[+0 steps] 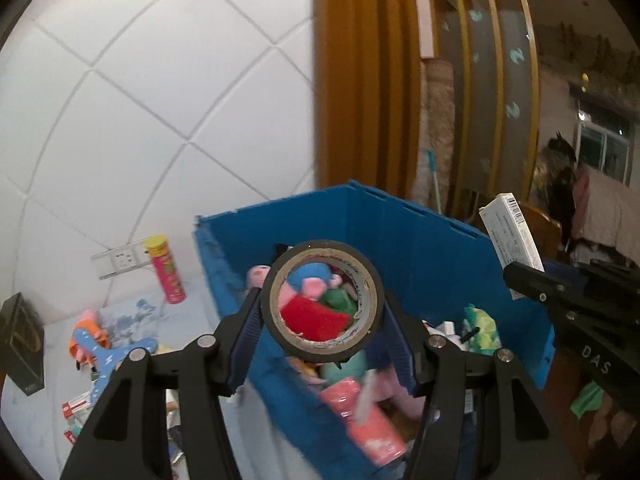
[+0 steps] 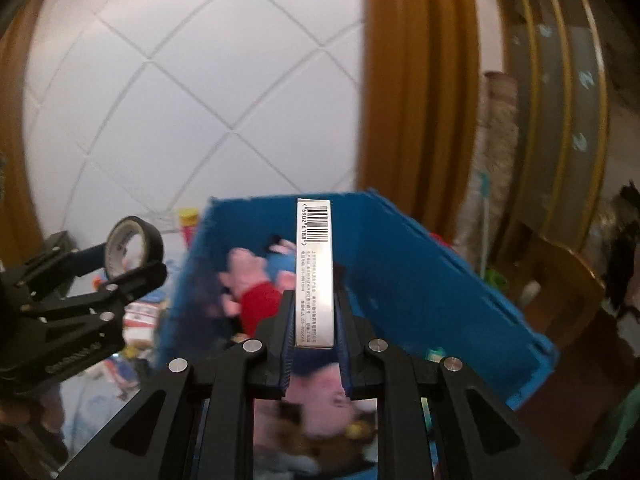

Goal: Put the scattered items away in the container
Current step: 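Carry the tape roll and white box over the blue crate and release both, then move both tools back over the table toward the remaining items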

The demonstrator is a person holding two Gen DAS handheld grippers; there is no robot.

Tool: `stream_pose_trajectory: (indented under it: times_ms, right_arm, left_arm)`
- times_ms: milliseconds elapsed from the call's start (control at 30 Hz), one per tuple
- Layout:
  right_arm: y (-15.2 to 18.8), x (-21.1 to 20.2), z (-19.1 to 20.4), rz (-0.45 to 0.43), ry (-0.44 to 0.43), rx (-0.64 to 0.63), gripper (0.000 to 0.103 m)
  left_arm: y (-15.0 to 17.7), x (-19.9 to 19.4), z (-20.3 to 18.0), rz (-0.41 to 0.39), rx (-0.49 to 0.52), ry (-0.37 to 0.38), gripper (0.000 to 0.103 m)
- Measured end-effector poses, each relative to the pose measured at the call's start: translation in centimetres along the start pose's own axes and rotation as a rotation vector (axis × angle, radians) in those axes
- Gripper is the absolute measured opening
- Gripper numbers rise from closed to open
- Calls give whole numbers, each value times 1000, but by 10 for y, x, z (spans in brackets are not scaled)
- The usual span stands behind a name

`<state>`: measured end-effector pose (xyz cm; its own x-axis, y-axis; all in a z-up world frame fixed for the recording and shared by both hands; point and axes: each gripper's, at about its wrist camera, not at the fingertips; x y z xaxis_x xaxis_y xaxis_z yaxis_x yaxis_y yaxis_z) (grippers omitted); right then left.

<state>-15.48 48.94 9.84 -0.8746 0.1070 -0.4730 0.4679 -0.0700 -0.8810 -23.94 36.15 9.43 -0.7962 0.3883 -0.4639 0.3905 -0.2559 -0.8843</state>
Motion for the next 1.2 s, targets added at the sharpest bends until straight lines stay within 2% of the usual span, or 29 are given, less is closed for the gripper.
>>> stream_pose_trajectory:
  times_ms: [233, 267, 300, 333, 367, 400, 467, 500, 667, 800, 1200]
  right_arm:
    - [7, 15, -49, 32, -6, 44, 19]
    - [8, 18, -51, 32, -5, 47, 27]
    - [9, 20, -53, 31, -2, 51, 49]
    - [11, 22, -56, 28, 7, 58, 63]
    - [10, 24, -57, 26, 14, 60, 88]
    - [11, 26, -59, 24, 20, 60, 93]
    - [12, 31, -60, 30, 24, 58, 96]
    - [12, 34, -60, 37, 23, 58, 101]
    - [11, 37, -51, 40, 7, 49, 103]
    - [9, 37, -34, 32, -10, 34, 103]
    - [8, 28, 82, -5, -123, -36, 103]
  left_arm:
    - [1, 25, -27, 65, 34, 10, 57]
    - [1, 27, -29, 72, 34, 13, 59]
    - [2, 28, -30, 76, 38, 5, 71]
    - [3, 29, -31, 73, 41, -6, 77]
    - [4, 29, -31, 65, 43, -21, 81]
    - [5, 29, -32, 62, 46, -29, 81]
    - [5, 29, -31, 64, 43, -36, 81]
    - [6, 28, -29, 64, 42, -39, 81]
    - [11, 23, -16, 67, 23, -72, 81]
    - [27, 10, 21, 78, -6, -111, 81]
    - [76, -29, 130, 111, -94, -227, 81]
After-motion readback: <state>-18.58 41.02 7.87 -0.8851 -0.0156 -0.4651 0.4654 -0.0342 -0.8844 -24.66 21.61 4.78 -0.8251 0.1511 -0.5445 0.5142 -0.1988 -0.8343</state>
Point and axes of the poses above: each gripper's, at about its wrist camera, not at the fingertips, and x roughly the way its jaws point, z to its left, y to its underside, and after that the axes turned 6 degrees about -y, right-handed
